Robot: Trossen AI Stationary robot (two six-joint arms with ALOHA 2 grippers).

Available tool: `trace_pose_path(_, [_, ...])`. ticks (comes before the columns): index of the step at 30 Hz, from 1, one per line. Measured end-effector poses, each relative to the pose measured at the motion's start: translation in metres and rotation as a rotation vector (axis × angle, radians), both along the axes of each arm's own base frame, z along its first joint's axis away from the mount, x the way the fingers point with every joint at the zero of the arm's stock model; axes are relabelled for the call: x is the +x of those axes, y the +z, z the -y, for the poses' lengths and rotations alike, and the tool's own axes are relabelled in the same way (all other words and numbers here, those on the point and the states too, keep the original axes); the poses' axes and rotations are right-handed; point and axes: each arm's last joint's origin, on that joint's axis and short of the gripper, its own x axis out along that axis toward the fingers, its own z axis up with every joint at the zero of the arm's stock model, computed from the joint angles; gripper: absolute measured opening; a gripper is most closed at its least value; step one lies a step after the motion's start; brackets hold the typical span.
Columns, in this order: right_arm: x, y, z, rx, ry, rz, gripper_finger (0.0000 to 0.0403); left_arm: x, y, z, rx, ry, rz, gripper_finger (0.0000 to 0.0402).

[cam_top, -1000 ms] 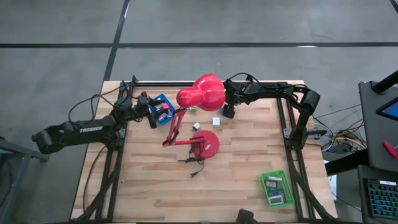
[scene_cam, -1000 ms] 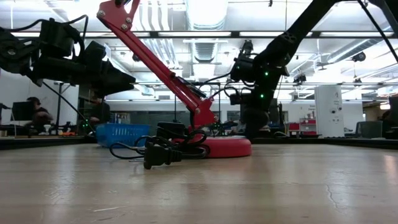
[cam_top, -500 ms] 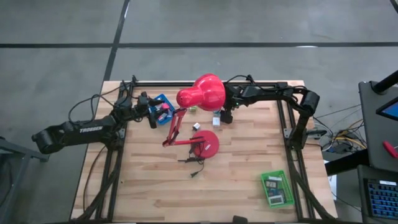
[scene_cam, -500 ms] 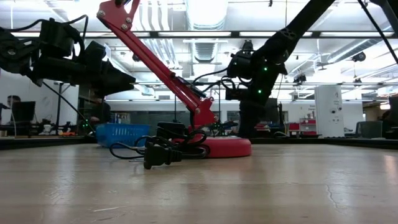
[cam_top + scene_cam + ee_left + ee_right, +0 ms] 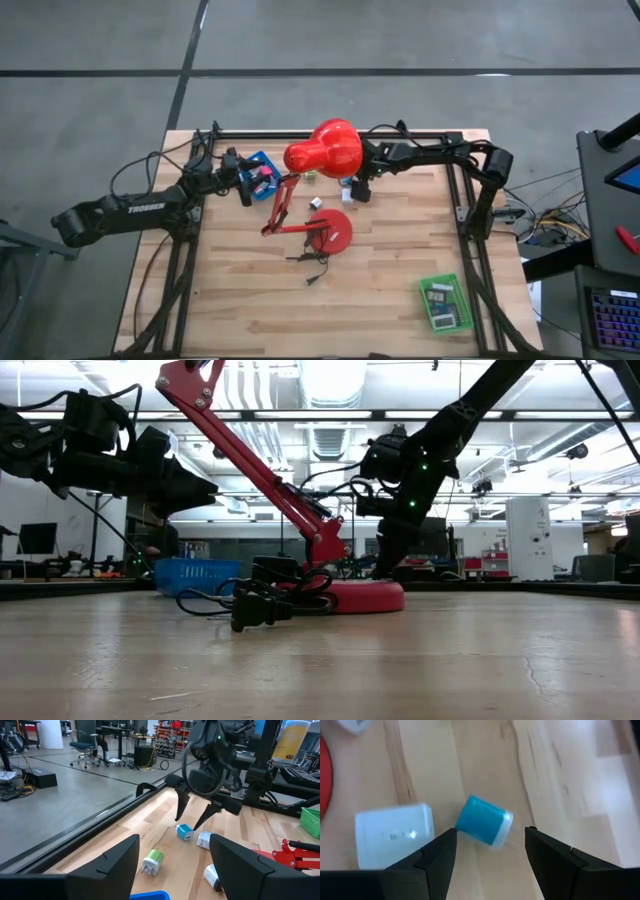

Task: Pick & Place Office items
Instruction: Put the light blue charger adapter into the blue bin

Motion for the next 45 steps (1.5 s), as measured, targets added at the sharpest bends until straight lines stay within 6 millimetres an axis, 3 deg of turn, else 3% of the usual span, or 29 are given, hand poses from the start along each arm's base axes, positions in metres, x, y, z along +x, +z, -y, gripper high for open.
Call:
trace_pose_path(9, [0.008,-0.001,0.004,-0.092,-0.05,0.054,0.0228,0.0,0.0,0.0,0.0,0.0,0.001,0.0245])
trace_pose_path(26, [-0.001,0.008,-0.004,-0.008,0.047,-0.001,0.0228,0.003,-0.006,0.001,-0.074,-0.064,-0.052,0.0245])
trace_pose_path(36, [-0.007,0.023,-0.009,0.036,0.123,0.087,0.0228,0.035,-0.006,-0.02,-0.085,-0.076,-0.185,0.0245])
trace_pose_path(45, [-0.032,0.023,0.009,-0.009,0.128,0.004,0.0228,0.07,-0.023,-0.047,-0.125,-0.088,-0.299,0.0245])
